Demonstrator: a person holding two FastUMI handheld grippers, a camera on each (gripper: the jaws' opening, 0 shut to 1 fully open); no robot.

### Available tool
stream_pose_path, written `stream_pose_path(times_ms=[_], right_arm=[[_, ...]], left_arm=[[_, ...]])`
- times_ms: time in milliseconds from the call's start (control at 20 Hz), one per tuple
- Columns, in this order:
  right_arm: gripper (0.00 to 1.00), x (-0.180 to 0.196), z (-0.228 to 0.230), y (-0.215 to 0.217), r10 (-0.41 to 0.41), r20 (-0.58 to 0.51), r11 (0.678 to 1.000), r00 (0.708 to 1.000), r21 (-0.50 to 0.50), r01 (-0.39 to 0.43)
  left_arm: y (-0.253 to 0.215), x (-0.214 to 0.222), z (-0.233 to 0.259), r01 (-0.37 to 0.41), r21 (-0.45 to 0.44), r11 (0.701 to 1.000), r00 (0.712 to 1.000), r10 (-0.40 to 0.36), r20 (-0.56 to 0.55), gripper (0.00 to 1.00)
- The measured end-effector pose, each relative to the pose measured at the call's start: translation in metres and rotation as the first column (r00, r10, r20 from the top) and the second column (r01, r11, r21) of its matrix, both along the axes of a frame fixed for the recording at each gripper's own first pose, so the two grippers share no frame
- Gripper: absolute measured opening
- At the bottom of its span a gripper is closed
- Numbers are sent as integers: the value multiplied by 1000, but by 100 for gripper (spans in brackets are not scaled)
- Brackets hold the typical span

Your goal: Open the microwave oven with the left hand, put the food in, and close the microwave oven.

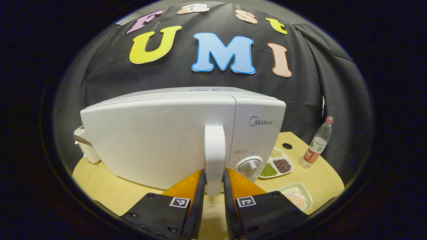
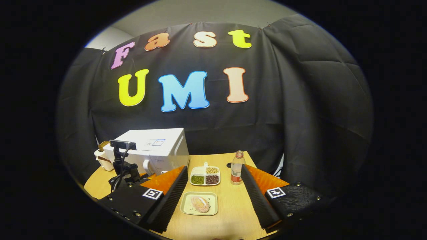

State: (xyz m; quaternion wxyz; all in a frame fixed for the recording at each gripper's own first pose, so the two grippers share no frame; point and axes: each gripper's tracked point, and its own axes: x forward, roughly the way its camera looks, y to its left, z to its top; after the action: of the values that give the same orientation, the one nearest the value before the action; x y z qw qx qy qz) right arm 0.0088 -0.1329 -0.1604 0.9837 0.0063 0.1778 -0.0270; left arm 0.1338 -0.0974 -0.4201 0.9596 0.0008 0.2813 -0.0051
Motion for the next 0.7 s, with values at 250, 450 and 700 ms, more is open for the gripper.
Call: stream_pose_path(times_ms=[250,450,700], right_arm=[[98,1,1,9,-4,-2,1000,1000,2,4],[97,-1,2,17,-11,-4,1000,1000,-2,11],[97,-5,9,34,-5,8,1000,1000,-5,5]], left_arm=[[1,-2,1,39,35,999,999,-38,-36,23],[0,-4,-1,99,50,994,994,-96,-57,14],[-1,-8,0,161,27,987,984,-158,-77,10]])
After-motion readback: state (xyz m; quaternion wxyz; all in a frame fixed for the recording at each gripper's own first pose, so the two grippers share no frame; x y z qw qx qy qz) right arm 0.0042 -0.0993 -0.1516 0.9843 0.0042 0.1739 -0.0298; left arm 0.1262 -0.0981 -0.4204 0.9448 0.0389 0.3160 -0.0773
